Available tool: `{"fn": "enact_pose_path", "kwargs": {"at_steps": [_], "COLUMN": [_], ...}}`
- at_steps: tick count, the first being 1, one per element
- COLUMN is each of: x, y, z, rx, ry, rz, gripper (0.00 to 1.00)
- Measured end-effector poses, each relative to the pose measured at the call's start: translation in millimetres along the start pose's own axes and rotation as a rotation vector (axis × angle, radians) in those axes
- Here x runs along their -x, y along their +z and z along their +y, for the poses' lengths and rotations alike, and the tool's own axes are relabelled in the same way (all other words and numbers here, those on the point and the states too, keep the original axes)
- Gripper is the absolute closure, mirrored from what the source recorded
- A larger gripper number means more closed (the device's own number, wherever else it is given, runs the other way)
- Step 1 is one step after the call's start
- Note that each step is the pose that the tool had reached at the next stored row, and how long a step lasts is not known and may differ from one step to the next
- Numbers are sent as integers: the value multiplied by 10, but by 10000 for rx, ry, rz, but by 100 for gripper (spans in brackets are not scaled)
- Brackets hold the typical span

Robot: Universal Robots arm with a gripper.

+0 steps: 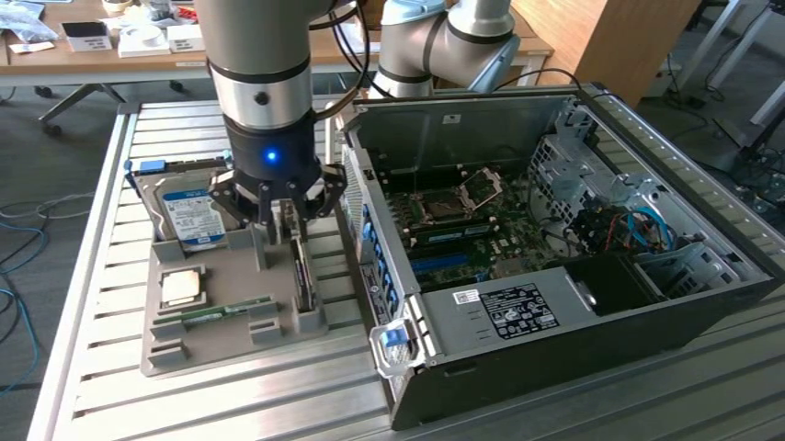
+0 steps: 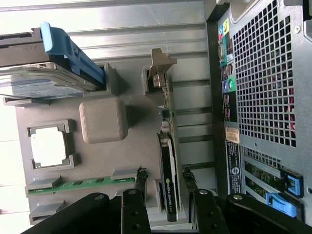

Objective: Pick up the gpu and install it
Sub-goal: 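Pick up the gpu and move the gpu toward the slot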

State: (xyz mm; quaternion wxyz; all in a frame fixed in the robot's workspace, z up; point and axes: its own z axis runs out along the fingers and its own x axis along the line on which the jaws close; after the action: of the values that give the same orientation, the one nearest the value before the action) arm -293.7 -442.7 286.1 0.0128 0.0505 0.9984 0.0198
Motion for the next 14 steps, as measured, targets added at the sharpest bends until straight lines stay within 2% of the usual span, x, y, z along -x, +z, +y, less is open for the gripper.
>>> {"fn": "enact_pose_path", "kwargs": {"at_steps": [14], "x": [52], "y": [16], "z": [4], "rx": [-3], "ry": [0], "rz": [-1], "gripper": [58]}}
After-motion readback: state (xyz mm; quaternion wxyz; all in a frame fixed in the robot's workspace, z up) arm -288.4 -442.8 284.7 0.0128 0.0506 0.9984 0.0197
